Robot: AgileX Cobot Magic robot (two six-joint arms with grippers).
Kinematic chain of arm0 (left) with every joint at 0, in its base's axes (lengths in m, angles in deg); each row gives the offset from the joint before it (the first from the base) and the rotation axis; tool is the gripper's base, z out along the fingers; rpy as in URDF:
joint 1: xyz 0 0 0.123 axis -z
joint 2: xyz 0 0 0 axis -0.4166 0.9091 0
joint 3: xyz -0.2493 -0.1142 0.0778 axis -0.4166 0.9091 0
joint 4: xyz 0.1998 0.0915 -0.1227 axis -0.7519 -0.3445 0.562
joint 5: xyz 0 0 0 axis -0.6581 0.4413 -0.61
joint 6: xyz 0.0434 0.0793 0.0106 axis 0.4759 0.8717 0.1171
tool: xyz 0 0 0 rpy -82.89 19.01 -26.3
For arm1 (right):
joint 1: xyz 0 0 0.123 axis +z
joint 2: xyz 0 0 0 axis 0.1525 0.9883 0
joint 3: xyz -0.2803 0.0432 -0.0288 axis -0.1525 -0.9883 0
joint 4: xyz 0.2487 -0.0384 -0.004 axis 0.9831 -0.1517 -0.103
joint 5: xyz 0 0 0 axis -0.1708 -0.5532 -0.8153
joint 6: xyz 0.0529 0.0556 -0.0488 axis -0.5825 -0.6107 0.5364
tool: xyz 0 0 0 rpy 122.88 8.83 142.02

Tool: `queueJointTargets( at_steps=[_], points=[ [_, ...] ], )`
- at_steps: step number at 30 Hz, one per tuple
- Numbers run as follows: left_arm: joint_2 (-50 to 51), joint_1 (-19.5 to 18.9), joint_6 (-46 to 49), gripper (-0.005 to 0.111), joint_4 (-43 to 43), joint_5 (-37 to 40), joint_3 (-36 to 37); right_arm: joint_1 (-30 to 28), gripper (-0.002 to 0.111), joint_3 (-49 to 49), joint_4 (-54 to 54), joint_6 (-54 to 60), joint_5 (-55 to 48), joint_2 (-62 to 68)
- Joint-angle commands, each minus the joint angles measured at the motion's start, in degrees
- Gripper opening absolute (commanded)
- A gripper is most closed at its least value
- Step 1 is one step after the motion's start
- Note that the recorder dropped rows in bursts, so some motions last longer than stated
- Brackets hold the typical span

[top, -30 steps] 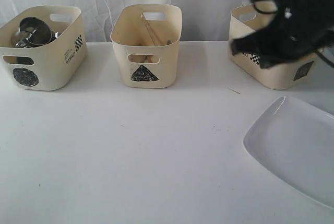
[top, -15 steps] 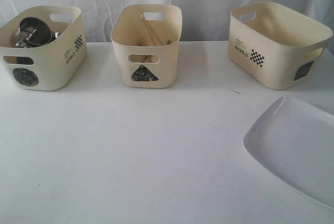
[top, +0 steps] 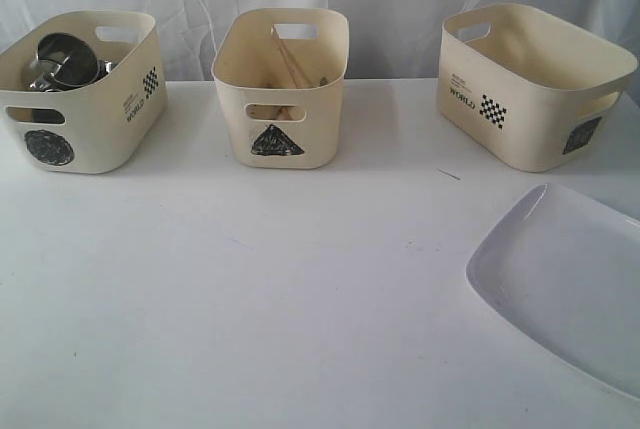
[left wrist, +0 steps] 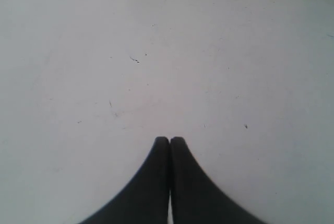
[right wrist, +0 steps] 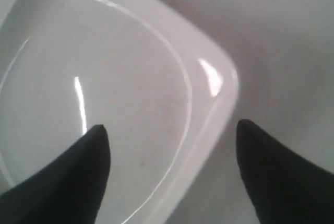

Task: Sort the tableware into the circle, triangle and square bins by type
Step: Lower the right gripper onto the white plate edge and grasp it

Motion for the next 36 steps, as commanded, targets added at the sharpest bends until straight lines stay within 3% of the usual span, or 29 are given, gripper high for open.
queueJointTargets(
  at_steps=[1,8,16,24,26,27,29,33,36],
  points=[
    [-0.22,0.24,-0.01,0.001,0.59,1.58,0.44,-0.38,0.067,0.29,0.33,-2.45,7.45,3.3],
    [-0.22,0.24,-0.01,0.001,0.59,1.58,0.44,-0.38,0.067,0.29,0.43,-0.09,7.25,10.78],
    [-0.22,0.24,-0.01,0.001,0.59,1.58,0.44,-0.38,0.058,0.29,9.34,19.06,1.2,17.22],
    [-0.22,0.24,-0.01,0.001,0.59,1.58,0.44,-0.38,0.052,0.29,12.04,23.94,3.07,24.01],
    [-0.22,0.24,-0.01,0.001,0.59,1.58,0.44,-0.38,0.039,0.29,13.02,29.23,4.4,26.4],
    [-0.22,0.24,-0.01,0.001,0.59,1.58,0.44,-0.38,0.022,0.29,14.78,31.15,5.57,27.86],
    [-0.22,0.24,-0.01,0.001,0.59,1.58,0.44,-0.38,0.0,0.29,18.86,31.54,6.32,29.5],
    [-0.22,0.24,-0.01,0.001,0.59,1.58,0.44,-0.38,0.0,0.29,24.8,33.76,-8.25,30.1],
    [-0.22,0.24,-0.01,0.001,0.59,1.58,0.44,-0.38,0.0,0.0,25.27,34.08,-8.5,30.1]
  ],
)
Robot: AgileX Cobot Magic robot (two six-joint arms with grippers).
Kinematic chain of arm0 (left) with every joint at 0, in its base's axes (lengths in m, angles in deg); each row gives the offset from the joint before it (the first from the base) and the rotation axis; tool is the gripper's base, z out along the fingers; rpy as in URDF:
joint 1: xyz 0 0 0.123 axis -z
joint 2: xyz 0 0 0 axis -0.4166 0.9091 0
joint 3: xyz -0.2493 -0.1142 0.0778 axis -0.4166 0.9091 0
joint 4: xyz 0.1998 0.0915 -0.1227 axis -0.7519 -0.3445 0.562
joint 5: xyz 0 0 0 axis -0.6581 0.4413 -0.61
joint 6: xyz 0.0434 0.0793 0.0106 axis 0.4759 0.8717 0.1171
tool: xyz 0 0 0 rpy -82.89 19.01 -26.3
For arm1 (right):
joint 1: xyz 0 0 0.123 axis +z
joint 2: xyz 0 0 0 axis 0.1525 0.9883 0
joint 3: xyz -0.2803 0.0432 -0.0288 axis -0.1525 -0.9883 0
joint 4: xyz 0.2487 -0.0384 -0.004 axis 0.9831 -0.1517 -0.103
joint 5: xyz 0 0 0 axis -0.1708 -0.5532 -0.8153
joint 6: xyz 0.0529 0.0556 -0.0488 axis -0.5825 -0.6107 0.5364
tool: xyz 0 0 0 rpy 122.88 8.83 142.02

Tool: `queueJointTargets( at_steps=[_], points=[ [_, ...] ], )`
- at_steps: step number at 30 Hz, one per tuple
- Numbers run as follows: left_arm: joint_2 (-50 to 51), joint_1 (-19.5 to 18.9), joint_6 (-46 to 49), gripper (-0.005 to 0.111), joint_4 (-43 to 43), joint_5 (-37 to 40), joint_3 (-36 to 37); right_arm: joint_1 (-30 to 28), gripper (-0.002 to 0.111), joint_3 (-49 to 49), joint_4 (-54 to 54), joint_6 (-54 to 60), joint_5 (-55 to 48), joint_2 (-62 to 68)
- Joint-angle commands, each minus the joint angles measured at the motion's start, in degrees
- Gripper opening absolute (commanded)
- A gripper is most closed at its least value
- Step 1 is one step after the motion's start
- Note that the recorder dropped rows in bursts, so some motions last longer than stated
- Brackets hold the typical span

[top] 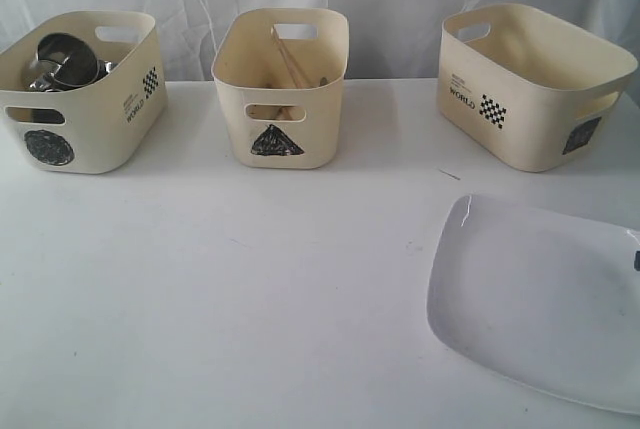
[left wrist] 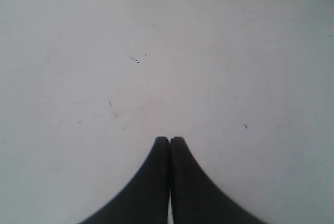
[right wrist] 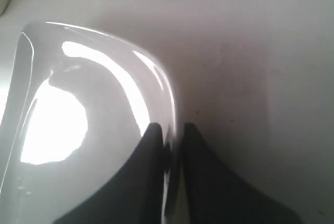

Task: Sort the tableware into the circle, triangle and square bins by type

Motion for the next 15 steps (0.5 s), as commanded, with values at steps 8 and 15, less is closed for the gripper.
queueJointTargets(
  at_steps=[8,15],
  points=[
    [-0.22,0.24,-0.01,0.001,0.59,1.58,0.44,0.06,0.024,-1.24,0.31,4.37,8.11,1.79],
    [-0.22,0.24,-0.01,0.001,0.59,1.58,0.44,2.88,0.043,-1.23,3.91,11.2,15.73,2.63]
  ],
)
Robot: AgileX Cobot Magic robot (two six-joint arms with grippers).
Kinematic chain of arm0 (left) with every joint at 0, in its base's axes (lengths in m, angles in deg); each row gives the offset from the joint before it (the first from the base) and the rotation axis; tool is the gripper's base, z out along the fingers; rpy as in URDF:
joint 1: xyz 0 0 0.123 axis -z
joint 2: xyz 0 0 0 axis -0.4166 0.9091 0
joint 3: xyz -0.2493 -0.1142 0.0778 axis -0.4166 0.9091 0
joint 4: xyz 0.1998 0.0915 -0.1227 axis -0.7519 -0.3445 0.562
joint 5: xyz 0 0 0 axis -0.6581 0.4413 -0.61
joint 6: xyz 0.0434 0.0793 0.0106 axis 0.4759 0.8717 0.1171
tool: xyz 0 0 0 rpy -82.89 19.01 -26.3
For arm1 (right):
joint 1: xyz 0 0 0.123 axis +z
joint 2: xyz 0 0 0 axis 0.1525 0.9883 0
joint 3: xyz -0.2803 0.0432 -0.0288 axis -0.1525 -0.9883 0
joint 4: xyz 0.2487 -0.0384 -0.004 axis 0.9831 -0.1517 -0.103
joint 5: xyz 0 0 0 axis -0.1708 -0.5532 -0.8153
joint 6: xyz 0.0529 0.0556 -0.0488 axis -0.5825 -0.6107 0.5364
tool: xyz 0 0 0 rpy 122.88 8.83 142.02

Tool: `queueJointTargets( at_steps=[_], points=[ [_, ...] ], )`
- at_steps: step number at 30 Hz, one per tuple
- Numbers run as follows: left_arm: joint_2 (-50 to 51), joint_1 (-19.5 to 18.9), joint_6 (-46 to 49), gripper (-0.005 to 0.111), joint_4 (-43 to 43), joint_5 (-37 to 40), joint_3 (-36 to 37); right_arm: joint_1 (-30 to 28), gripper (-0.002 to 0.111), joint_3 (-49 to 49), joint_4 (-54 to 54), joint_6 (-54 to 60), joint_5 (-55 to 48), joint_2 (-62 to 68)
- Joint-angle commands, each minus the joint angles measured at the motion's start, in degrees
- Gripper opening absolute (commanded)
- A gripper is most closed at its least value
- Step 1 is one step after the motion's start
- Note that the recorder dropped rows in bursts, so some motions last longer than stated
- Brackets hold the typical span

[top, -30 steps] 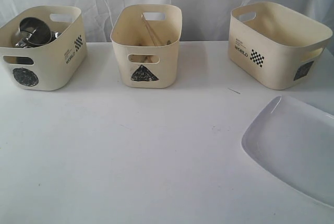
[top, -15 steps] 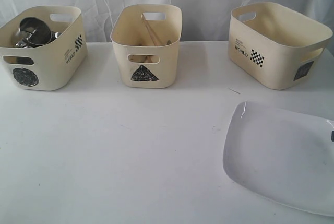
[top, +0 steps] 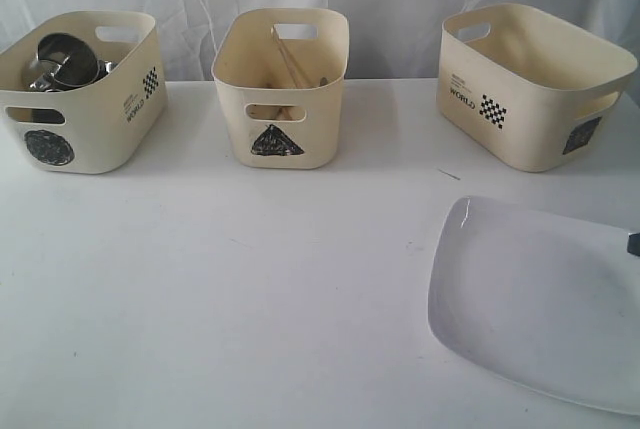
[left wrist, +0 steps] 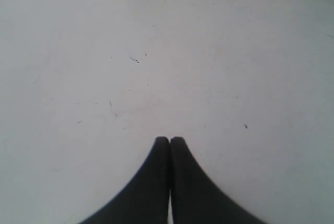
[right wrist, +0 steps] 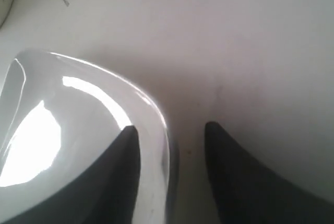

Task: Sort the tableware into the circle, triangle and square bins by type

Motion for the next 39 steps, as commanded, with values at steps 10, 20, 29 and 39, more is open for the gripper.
queueJointTargets(
  at_steps=[10,20,29,39],
  points=[
    [-0.22,0.24,-0.01,0.001,0.59,1.58,0.44,7.43,0.011,-0.84,-9.96,3.08,13.95,5.34],
    [-0.22,0.24,-0.01,0.001,0.59,1.58,0.44,9.14,0.0,-0.84,-14.24,-12.42,7.67,3.2],
    [-0.22,0.24,-0.01,0.001,0.59,1.58,0.44,9.14,0.0,-0.84,-14.02,-19.66,-8.05,-3.58],
    [-0.22,0.24,-0.01,0.001,0.59,1.58,0.44,9.14,0.0,-0.84,-10.43,-25.08,-15.12,-12.14]
  ],
)
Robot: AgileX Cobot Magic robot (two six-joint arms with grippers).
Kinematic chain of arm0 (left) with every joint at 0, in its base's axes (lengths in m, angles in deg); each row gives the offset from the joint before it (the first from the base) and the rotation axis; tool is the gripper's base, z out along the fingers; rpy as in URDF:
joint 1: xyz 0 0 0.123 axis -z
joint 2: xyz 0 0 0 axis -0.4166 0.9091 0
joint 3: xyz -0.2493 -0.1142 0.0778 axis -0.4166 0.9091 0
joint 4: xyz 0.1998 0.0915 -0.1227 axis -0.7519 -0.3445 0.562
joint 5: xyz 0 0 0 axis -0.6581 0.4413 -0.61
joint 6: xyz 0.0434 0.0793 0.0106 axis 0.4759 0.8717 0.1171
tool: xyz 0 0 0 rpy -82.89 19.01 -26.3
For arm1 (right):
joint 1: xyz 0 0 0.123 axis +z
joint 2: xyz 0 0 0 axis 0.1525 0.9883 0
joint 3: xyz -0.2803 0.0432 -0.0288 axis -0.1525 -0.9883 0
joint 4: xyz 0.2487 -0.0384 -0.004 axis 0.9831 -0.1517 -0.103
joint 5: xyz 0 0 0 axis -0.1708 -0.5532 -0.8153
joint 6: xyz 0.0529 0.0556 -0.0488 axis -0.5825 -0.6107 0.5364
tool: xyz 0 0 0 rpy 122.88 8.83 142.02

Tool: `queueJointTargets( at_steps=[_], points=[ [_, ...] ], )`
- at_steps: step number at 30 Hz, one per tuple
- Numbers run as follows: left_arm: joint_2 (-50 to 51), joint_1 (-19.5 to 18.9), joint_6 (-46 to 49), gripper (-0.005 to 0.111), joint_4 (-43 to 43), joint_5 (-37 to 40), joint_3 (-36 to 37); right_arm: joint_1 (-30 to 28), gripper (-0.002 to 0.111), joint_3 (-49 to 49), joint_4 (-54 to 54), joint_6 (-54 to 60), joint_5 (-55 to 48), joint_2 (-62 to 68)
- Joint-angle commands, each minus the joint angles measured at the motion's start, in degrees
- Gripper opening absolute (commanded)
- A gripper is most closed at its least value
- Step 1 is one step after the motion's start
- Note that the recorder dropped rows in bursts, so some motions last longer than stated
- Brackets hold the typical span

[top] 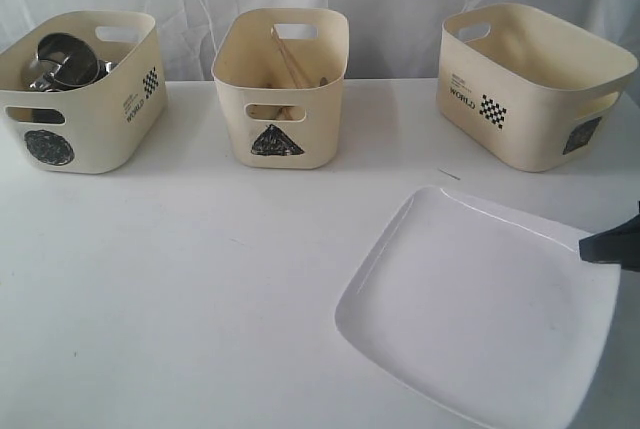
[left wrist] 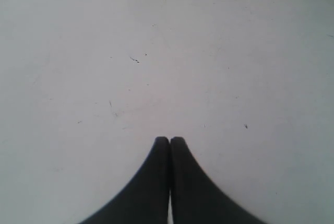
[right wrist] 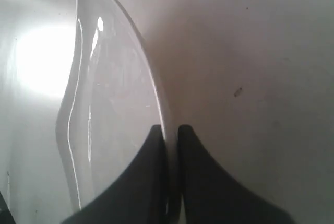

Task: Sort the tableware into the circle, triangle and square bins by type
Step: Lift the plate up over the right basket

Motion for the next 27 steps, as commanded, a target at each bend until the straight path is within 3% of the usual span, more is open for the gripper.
queueJointTargets(
  at_steps=[1,17,27],
  points=[
    [-0.22,0.24,-0.01,0.001,0.59,1.58,0.44,0.03,0.0,-0.08,4.1,-3.16,-4.43,-2.98],
    [-0.22,0.24,-0.01,0.001,0.59,1.58,0.44,2.27,0.0,0.01,11.84,-11.7,-4.43,-11.07],
    [-0.22,0.24,-0.01,0.001,0.59,1.58,0.44,2.27,0.0,10.74,22.91,-17.87,-4.43,-15.29]
  ],
)
